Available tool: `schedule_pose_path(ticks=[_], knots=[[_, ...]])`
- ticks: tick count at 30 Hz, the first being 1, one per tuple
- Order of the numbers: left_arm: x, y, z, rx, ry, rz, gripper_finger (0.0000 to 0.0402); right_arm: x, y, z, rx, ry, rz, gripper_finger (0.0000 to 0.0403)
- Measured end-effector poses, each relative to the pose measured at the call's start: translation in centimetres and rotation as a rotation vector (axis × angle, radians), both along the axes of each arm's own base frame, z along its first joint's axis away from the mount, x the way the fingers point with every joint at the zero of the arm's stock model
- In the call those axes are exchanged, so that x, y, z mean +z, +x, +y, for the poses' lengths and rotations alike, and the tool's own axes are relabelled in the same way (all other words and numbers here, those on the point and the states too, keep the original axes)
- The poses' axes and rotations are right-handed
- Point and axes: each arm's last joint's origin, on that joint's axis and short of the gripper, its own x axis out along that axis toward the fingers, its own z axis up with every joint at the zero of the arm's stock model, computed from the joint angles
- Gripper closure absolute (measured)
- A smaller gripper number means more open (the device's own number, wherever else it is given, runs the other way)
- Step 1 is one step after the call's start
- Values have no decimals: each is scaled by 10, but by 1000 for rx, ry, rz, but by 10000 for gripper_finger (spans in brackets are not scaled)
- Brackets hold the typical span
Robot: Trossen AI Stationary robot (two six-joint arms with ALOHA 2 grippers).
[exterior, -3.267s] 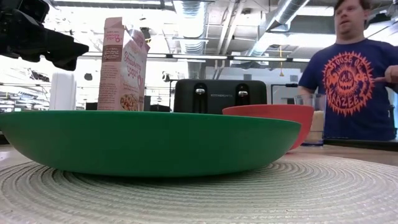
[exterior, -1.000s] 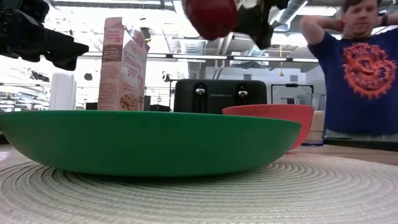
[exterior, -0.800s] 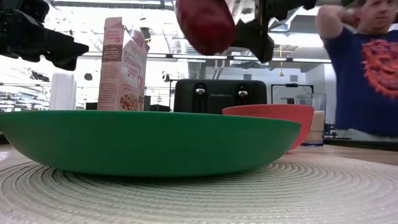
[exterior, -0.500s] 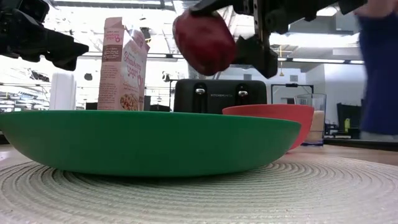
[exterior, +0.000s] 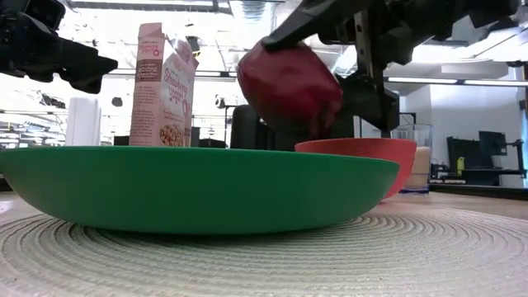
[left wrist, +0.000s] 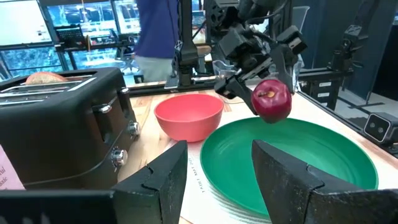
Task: Arrange a breakfast setting
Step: Put the red apple on the green plate from the transparent bin
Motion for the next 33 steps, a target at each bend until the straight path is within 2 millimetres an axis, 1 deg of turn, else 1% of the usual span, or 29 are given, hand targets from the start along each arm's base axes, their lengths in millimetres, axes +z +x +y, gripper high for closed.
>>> schedule_pose_path(ticks=[6, 16, 25, 33], knots=[[0, 0, 0, 0, 0, 0, 231, -5, -5, 3, -25, 28, 58, 84], [0, 0, 0, 0, 0, 0, 231, -10, -13, 10, -68, 6, 110, 84], [0, 0, 0, 0, 0, 0, 231, -11, -13, 8, -98, 0, 114, 83], [0, 0, 0, 0, 0, 0, 231, -12, -14, 6, -116, -19, 128, 73]])
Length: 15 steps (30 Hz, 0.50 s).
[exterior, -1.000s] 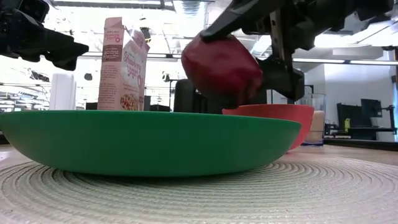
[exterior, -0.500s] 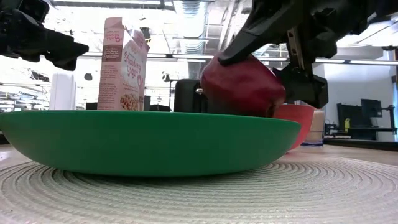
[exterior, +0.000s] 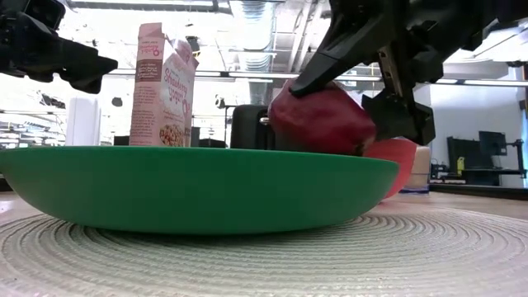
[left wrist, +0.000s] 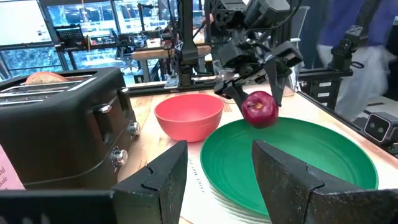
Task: Arrange a breakfast setting
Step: Put the red apple on the green plate from the transparent bin
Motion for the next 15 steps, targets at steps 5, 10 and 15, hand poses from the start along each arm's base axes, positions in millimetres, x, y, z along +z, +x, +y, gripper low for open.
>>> schedule_pose_path(ticks=[5, 10, 15], knots=[[0, 0, 0, 0, 0, 0, 231, -1, 0, -2, -5, 1, -4, 72], [0, 0, 0, 0, 0, 0, 231, 0, 1, -1, -2, -1, -6, 66], [0, 0, 0, 0, 0, 0, 231, -1, 0, -1, 1, -2, -2, 52]])
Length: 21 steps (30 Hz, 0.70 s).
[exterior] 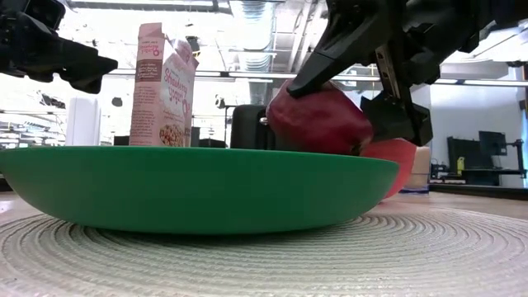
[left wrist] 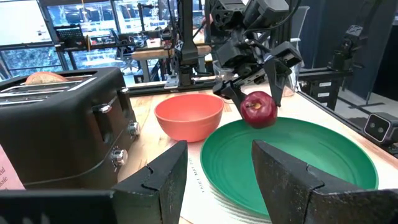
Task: Arrange a breakfast setting
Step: Put the red apple on the green plate from the transparent bin
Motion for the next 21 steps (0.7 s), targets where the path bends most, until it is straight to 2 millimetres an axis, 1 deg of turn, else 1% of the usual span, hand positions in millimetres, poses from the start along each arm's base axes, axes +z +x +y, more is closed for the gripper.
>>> schedule_pose_path(ticks=[2, 5, 11, 14, 21], knots=[[0, 0, 0, 0, 0, 0, 231, -1, 0, 0, 1, -1, 3, 48], [0, 0, 0, 0, 0, 0, 231, -10, 4, 0, 9, 13, 18, 47], [0, 0, 0, 0, 0, 0, 231, -23, 16, -1, 90, 114, 12, 46], [0, 0, 0, 0, 0, 0, 231, -22, 17, -4, 86, 115, 11, 46], [0, 0, 0, 0, 0, 0, 231, -14, 16, -2, 79, 99, -27, 46]])
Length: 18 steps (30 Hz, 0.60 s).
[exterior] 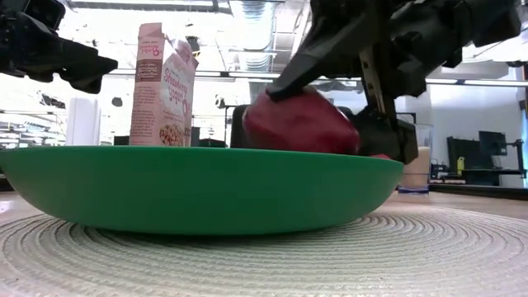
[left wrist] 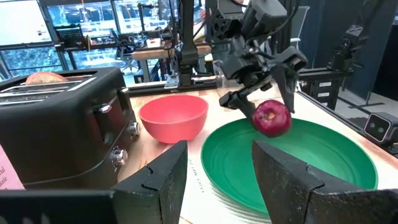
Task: Arrange a breakfast setting
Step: Put the red apple on the green plate from the transparent bin, then put the bagel on the green plate from the toaster
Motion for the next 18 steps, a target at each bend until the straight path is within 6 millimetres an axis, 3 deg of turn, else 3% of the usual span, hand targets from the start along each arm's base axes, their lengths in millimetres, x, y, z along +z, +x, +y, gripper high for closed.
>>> schedule_pose_path(ticks=[11, 18], knots=[[0, 0, 0, 0, 0, 0, 231, -1, -2, 2, -2, 0, 12, 7], [0, 0, 0, 0, 0, 0, 231, -2, -3, 3, -2, 3, 15, 6]])
